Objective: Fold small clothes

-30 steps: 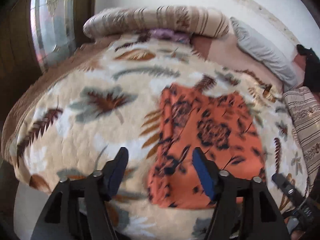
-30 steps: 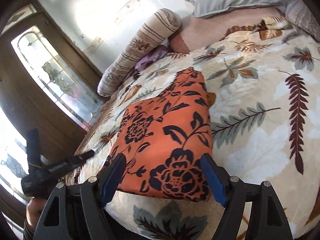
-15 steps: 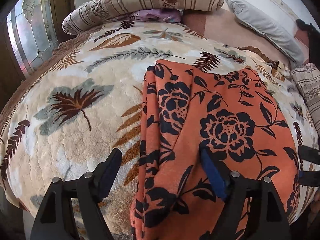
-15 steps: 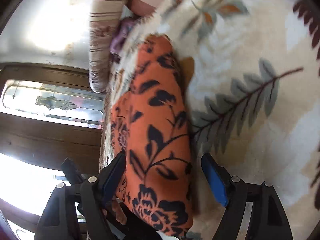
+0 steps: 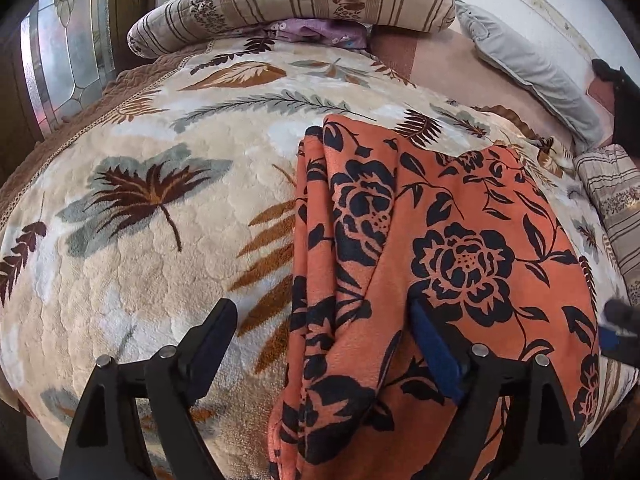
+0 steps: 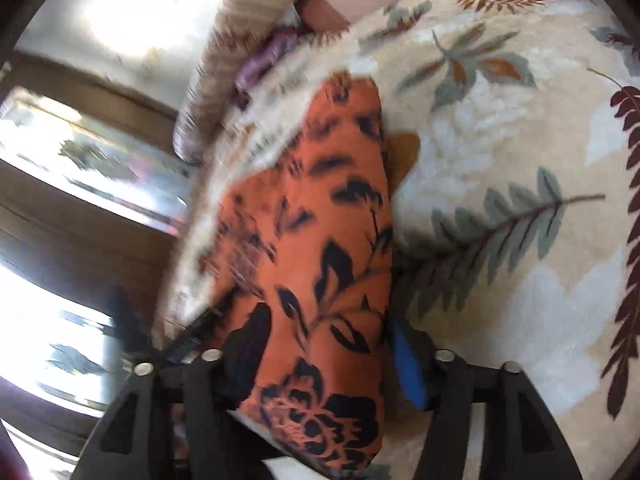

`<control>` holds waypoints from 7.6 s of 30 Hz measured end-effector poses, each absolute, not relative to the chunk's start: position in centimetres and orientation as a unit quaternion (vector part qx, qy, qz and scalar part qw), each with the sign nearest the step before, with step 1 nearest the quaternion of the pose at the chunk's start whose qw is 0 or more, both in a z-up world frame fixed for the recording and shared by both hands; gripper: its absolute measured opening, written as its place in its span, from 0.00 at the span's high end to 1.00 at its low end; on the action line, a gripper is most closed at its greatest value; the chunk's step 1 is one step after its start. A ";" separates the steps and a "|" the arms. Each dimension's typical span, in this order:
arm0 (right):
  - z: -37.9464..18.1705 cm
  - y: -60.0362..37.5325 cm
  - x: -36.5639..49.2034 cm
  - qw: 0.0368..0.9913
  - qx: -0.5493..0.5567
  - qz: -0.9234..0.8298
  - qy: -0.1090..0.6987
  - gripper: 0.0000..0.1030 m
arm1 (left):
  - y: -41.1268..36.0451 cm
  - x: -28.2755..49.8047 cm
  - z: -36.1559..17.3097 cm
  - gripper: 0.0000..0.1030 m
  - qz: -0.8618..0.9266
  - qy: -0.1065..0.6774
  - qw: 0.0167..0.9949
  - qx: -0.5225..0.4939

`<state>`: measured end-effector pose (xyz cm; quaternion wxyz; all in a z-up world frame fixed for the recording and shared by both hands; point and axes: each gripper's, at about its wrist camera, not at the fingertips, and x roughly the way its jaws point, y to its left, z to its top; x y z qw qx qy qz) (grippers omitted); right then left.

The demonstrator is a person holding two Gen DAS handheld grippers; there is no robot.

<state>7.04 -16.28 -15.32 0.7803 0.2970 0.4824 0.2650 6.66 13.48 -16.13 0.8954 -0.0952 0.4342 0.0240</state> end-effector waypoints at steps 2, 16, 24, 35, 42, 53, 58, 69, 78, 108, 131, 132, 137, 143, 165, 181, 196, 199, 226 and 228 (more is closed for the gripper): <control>-15.3 -17.8 8.1 0.773 0.342 0.268 0.463 0.30 | 13.5 6.7 -16.1 0.14 0.023 0.435 0.895 -0.097; -18.1 -14.0 12.6 0.757 0.326 0.244 0.511 0.62 | 13.9 6.6 -16.2 0.12 0.021 0.433 0.896 -0.100; -20.6 -13.9 16.8 0.719 0.401 0.236 0.516 0.53 | 14.2 6.7 -16.4 0.12 0.018 0.434 0.894 -0.110; -14.6 -11.0 14.0 0.825 0.251 0.176 0.474 0.45 | 15.7 4.4 -13.7 0.14 -0.012 0.417 0.895 -0.156; -9.9 -9.3 7.0 0.849 0.215 0.252 0.412 0.45 | 17.7 1.7 -16.9 0.37 -0.035 0.483 0.844 -0.231; -14.8 -9.5 5.1 0.794 0.230 0.290 0.482 0.45 | 18.5 6.8 -11.1 0.36 -0.056 0.438 0.860 -0.254; -15.0 -9.7 5.0 0.796 0.229 0.298 0.475 0.45 | 18.3 14.1 -13.9 0.48 -0.052 0.489 0.834 -0.249; -16.2 -11.5 5.3 0.772 0.263 0.323 0.480 0.45 | 19.3 16.3 -16.0 0.50 -0.054 0.500 0.817 -0.282; -15.6 -11.3 4.9 0.781 0.257 0.306 0.480 0.44 | 16.7 7.7 -9.5 0.24 -0.026 0.455 0.869 -0.195; -15.3 -11.8 1.1 0.798 0.279 0.244 0.475 0.22 | 14.3 0.4 -11.2 0.21 0.026 0.466 0.878 -0.104; -18.0 -13.8 11.6 0.770 0.267 0.260 0.517 0.62 | 15.3 10.9 -15.5 0.59 -0.108 0.502 0.834 -0.203; -17.3 -13.4 11.6 0.777 0.249 0.267 0.514 0.63 | 15.2 10.6 -14.9 0.64 -0.101 0.500 0.837 -0.198; -12.3 -13.7 11.2 0.816 0.192 0.277 0.469 0.68 | 14.9 9.9 -11.6 0.72 -0.100 0.461 0.858 -0.205; -8.8 -20.4 12.9 0.847 0.209 0.243 0.423 0.68 | 15.5 10.8 -9.0 0.72 -0.149 0.436 0.867 -0.190; -14.3 -23.6 14.3 0.853 0.220 0.149 0.449 0.22 | 16.6 4.4 -9.2 0.33 -0.015 0.533 0.845 -0.025; -5.2 -23.7 -0.5 0.921 0.179 0.105 0.330 0.22 | 11.1 -5.1 1.8 0.27 -0.030 0.441 0.897 0.012; -3.8 -21.1 -8.6 0.936 0.089 0.080 0.331 0.02 | 9.2 -11.0 2.8 0.00 0.051 0.401 0.912 0.065; -7.5 -19.8 -8.0 0.916 0.078 0.068 0.388 0.00 | 10.9 -10.6 0.5 0.00 0.099 0.417 0.901 0.065; -6.9 -19.9 -6.5 0.921 0.040 0.045 0.385 0.00 | 9.4 -7.5 -1.2 0.00 0.063 0.450 0.889 0.064; -7.0 -19.8 -6.3 0.920 0.040 0.044 0.387 0.00 | 9.5 -7.2 -1.6 0.00 0.064 0.452 0.887 0.066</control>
